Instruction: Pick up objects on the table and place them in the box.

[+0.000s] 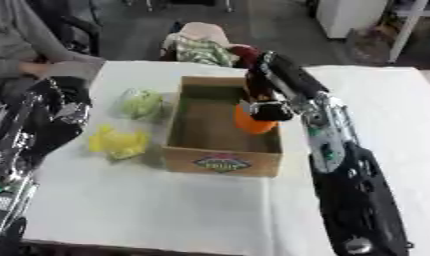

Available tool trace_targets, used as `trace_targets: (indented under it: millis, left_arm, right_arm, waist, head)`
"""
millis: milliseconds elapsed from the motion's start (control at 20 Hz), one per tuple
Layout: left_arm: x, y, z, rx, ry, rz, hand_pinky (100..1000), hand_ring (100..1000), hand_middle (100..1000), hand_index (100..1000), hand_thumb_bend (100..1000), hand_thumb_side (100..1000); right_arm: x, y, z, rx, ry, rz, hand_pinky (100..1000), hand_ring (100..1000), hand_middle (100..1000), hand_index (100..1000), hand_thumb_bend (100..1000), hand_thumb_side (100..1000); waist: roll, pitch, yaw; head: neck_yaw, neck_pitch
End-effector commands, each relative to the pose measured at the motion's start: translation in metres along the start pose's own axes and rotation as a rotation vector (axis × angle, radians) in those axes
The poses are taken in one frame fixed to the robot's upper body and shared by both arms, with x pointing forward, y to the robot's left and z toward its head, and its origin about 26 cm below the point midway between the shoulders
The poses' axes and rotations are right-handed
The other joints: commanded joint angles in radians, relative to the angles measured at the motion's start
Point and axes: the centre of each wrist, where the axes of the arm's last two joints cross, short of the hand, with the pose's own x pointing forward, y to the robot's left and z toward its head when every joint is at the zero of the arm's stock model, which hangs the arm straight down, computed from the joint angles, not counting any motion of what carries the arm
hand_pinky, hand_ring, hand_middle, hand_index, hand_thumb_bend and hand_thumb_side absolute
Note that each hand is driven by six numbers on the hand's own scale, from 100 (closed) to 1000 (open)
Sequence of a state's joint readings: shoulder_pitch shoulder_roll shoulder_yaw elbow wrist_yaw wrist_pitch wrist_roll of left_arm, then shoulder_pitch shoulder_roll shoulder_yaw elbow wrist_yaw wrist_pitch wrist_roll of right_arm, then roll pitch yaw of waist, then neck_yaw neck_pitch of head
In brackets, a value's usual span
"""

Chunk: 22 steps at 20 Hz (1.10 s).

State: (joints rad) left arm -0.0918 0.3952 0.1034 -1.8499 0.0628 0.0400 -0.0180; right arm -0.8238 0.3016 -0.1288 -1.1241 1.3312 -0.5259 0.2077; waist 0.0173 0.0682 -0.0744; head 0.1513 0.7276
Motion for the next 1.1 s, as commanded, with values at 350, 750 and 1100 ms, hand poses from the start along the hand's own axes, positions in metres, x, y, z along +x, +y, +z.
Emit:
trace_targets:
  millis: [350, 750, 1100]
  left_arm:
    - [0.001, 0.013, -0.008, -0.020, -0.002, -0.072, 834, 604, 572, 696, 100, 145]
    - [-0.006, 0.016, -0.009, -0.031, 0.017, -0.090, 834, 604, 573, 697, 100, 149]
    - [-0.007, 0.016, -0.009, -0.039, 0.021, -0.098, 834, 604, 573, 697, 102, 153]
  right_arm:
    - [-0.012, -0.008, 0.002, 0.039, -0.010, 0.024, 623, 742, 797, 863, 100, 180]
    - [-0.025, -0.020, 0.008, 0.010, 0.018, -0.014, 628, 752, 813, 879, 100, 707]
    - [-0.027, -0.024, 0.010, -0.011, 0.026, -0.050, 620, 743, 795, 869, 100, 719]
  waist:
    - [0.000, -0.012, -0.004]
    - [0.001, -0.012, -0.009]
    - [0.003, -0.012, -0.009]
  head:
    - [0.008, -0.012]
    - [0.011, -0.012]
    - [0.012, -0.014]
